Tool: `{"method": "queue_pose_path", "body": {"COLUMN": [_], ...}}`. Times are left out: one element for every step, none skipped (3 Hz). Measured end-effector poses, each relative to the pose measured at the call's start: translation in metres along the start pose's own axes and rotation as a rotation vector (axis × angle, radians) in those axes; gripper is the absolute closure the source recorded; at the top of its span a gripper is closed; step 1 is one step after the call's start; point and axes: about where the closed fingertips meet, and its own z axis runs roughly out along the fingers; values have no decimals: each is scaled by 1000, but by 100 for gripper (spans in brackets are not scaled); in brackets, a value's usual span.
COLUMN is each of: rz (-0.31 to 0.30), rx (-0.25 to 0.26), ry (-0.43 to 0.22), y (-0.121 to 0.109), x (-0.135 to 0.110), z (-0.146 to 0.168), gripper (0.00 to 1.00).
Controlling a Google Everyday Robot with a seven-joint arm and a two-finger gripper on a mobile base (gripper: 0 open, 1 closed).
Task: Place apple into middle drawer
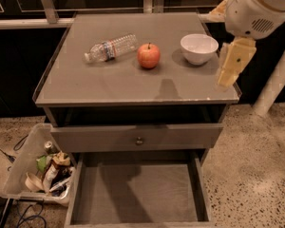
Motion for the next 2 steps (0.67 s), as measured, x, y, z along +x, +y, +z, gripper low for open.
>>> {"method": "queue_pose_path", "body": {"rz": [23, 20], "rx": [-8, 23], "ry": [-79, -95], "y": [-42, -53], "x": [-23, -27], "z": [15, 5], "gripper": [0, 0]}}
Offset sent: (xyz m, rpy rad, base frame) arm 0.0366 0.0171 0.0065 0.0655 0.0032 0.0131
